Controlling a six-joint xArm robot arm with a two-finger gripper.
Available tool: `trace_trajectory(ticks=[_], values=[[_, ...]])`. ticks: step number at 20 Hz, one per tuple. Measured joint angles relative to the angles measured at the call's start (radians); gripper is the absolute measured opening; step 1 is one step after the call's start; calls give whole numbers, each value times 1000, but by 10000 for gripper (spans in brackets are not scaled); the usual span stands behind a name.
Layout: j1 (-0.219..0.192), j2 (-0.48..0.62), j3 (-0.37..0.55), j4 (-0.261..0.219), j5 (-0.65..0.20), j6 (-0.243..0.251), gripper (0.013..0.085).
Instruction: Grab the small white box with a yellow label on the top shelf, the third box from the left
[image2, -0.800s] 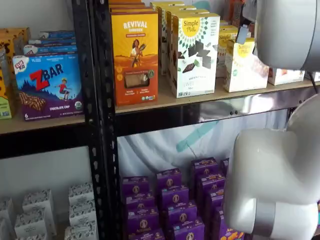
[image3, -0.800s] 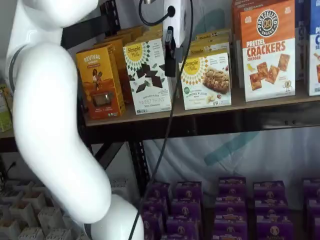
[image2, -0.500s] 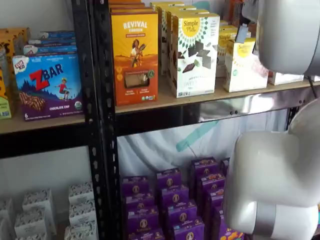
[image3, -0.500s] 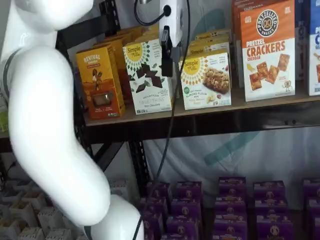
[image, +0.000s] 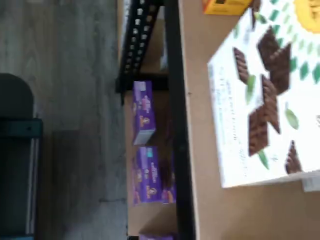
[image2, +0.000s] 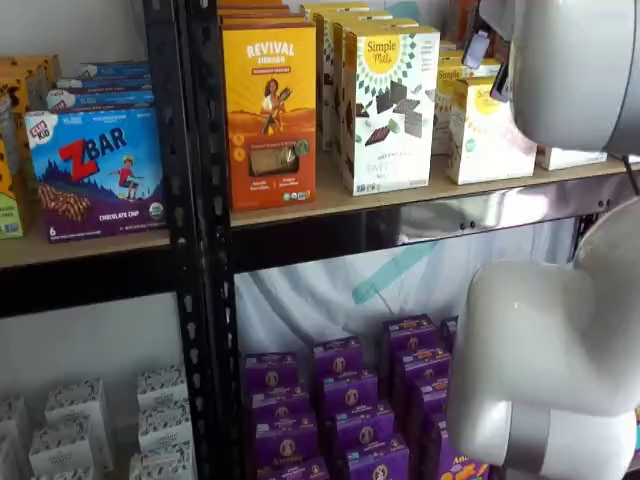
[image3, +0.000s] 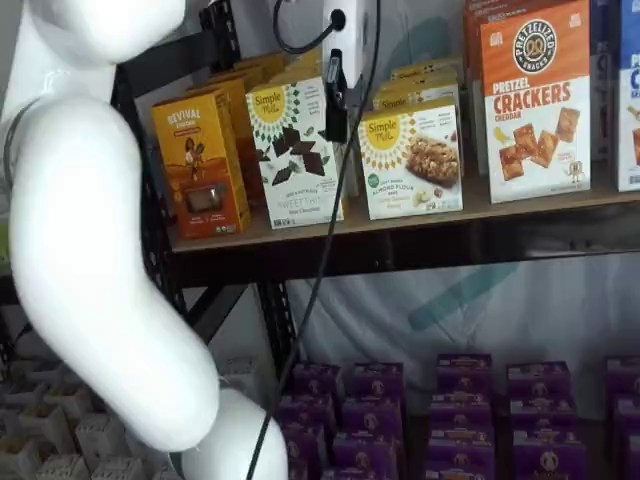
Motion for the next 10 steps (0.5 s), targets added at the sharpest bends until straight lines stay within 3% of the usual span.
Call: trace_trajectory(ticks=[7,10], values=[[8,57,-12,7,-94,-11,850],[20,92,-29,-15,-119,-14,850]])
